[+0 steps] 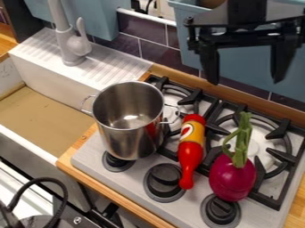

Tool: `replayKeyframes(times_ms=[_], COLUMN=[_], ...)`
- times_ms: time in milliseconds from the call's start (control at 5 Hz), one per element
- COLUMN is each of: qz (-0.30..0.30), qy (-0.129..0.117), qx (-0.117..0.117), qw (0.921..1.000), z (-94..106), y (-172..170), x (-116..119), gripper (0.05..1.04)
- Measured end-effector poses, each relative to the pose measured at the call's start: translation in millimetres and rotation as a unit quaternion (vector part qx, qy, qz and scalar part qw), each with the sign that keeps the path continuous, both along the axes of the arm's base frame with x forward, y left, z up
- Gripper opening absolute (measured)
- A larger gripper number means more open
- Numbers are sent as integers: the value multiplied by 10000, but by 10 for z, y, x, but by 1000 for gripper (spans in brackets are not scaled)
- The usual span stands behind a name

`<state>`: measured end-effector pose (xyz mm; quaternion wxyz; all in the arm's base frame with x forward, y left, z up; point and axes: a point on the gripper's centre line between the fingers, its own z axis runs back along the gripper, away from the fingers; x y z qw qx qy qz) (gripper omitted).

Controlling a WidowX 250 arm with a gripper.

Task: Put the maroon vegetable inside the stainless steel pot

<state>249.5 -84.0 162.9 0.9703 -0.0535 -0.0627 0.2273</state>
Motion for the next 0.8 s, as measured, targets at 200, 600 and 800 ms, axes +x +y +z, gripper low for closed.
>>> replayKeyframes(times_ms=[200, 600, 800], qz=[-277, -641, -646], qy=[447, 540, 519], qx=[370, 757, 893], qw=[9979, 9936, 9926], z=[-131, -465, -606], y=[-88, -184, -169], x=[-74, -240, -315], gripper=[1001, 1001, 1001])
